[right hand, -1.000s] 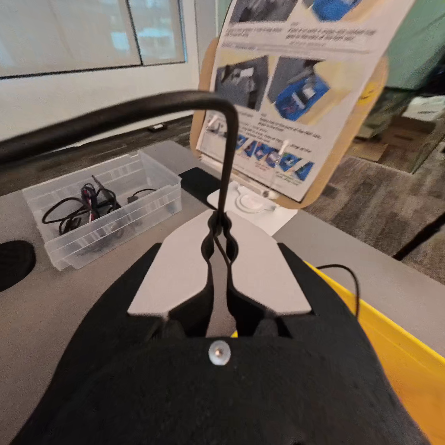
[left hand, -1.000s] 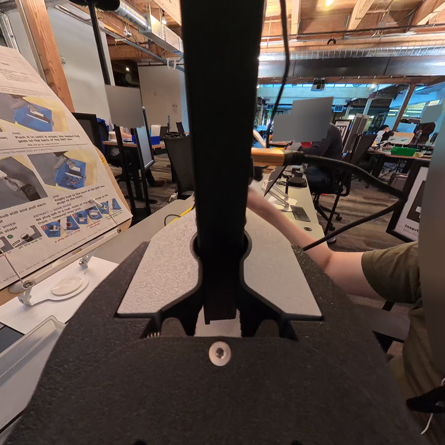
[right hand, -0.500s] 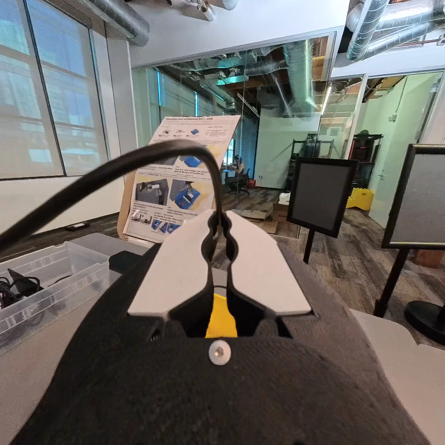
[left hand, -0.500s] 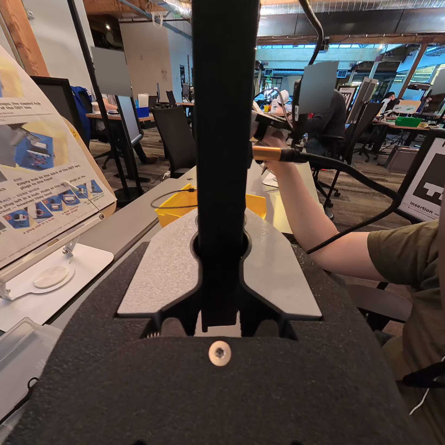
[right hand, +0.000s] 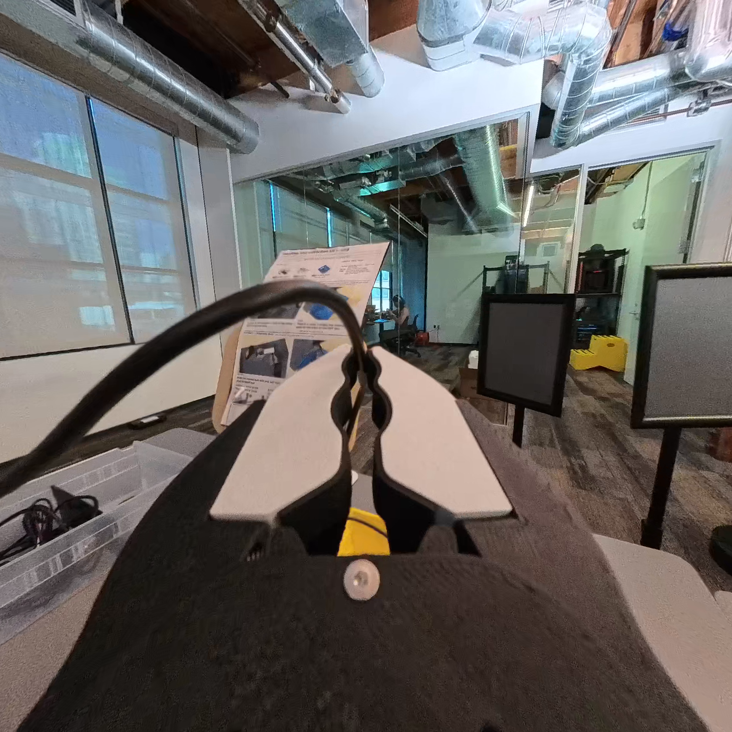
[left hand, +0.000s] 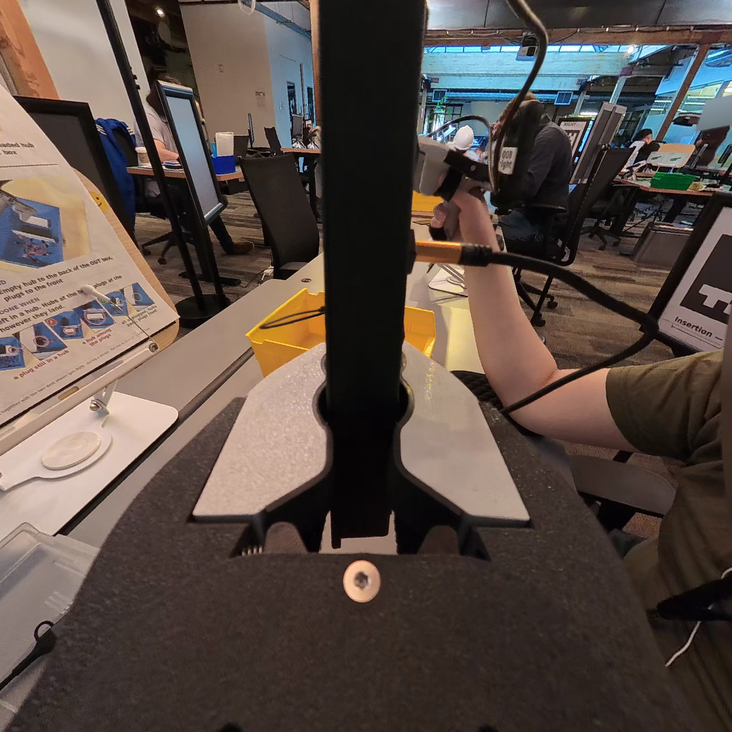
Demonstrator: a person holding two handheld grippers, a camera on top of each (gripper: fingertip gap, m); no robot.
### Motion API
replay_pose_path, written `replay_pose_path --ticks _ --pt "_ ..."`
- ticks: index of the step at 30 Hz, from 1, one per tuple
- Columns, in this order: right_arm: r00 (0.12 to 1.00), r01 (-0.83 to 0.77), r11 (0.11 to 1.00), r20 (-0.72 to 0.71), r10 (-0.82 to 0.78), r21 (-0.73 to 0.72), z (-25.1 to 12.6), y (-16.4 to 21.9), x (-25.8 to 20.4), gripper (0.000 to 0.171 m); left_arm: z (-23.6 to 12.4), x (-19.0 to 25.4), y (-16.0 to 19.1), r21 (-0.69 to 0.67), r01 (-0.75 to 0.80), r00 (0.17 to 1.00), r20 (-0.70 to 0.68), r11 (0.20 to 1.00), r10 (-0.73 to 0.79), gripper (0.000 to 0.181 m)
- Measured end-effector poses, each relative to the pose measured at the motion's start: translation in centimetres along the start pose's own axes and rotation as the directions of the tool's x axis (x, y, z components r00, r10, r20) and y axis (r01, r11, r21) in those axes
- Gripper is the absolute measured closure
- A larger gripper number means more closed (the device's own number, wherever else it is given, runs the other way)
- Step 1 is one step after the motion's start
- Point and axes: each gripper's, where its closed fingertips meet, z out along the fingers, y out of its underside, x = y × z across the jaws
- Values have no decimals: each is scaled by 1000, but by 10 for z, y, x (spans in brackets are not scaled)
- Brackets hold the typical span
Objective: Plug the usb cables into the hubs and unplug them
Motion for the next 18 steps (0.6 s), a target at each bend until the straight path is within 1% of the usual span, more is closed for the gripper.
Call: replay_pose_path --ticks 3,5,7,9,11,13,16,18 --pt "1000 5 1000 -21 -5 -4 -6 -2 6 167 1 2 0 -3 -6 1000 -4 1000 6 155" --pt "998 4 999 -60 -6 -36 -3 10 18 167 2 3 0 -2 -6 1000 -7 1000 5 155" --pt "996 -29 988 -88 16 -151 7 42 33 167 3 1 2 -6 -1 1000 -2 1000 1 155" --pt "992 -46 953 -126 8 -299 19 84 48 167 5 -4 3 2 14 1000 23 1000 -15 155" --pt "982 -37 894 -183 -51 -447 27 127 65 167 6 -11 0 35 47 998 51 998 -49 155" --pt "977 -17 822 -184 -107 -569 34 164 72 167 6 -15 -5 88 81 994 64 993 -87 155" --pt "983 -55 634 -155 -103 -771 31 228 71 167 7 -16 -8 127 80 993 75 989 -90 155" --pt "987 -67 528 -132 -87 -846 28 261 67 167 11 -16 -8 128 63 992 96 990 -76 155"
